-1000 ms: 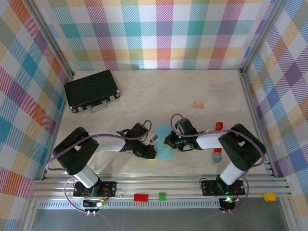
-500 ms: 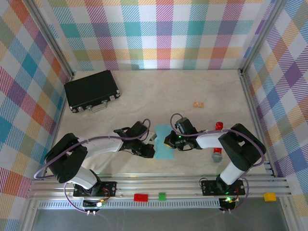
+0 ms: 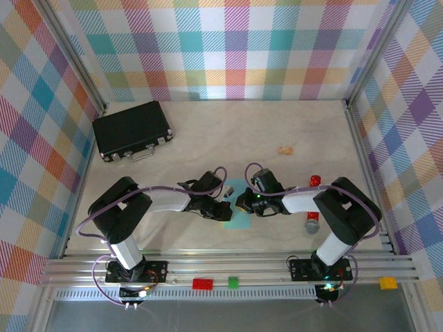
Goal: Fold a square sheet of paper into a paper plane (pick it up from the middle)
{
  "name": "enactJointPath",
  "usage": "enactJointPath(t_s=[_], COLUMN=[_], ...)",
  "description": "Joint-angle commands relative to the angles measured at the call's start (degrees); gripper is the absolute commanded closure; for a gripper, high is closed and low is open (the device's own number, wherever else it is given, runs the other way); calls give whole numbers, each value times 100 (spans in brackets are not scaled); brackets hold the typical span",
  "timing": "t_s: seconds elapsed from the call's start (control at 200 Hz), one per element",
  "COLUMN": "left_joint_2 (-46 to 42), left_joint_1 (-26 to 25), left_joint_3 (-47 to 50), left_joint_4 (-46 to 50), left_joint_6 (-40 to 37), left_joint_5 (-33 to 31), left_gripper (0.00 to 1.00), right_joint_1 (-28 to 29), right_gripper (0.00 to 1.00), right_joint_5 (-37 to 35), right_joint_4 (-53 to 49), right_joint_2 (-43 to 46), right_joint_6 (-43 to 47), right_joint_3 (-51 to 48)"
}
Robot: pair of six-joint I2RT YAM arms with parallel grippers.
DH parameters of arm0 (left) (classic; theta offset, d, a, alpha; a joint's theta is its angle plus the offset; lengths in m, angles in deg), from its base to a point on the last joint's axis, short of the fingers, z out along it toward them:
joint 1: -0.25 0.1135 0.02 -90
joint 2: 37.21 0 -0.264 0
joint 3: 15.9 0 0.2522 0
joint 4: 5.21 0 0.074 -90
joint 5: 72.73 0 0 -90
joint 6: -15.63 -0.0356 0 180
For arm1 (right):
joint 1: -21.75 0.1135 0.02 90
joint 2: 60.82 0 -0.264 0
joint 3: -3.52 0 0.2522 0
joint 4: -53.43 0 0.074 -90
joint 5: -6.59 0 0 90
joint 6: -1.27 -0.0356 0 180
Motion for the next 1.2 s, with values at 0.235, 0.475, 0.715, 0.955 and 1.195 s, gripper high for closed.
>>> enactJointPath(t_s=[0.235, 0.475, 0.715, 0.955, 1.195], left_joint_2=[-8, 102, 156, -67, -478], left_joint_1=[-34, -29, -33, -32, -27], left_joint_3=[933, 860, 900, 1104, 1010], left_joint_4=[-298, -259, -230, -474, -731], left_joint_6=[389, 413, 392, 543, 740], left_joint_5=[-263, -254, -326, -359, -342], left_gripper=[100, 100, 100, 100, 100], right_joint_1=[277, 318, -674, -1086, -953], right_gripper=[94, 100, 99, 98, 90], right_joint_5=[-276, -383, -248, -135, -280], right_joint_4=[-691, 151, -110, -709, -1293], right_joint_2=[168, 2, -125, 124, 1180], right_joint_6=[233, -103, 233, 566, 530], right_joint_3=[343, -435, -317, 198, 183])
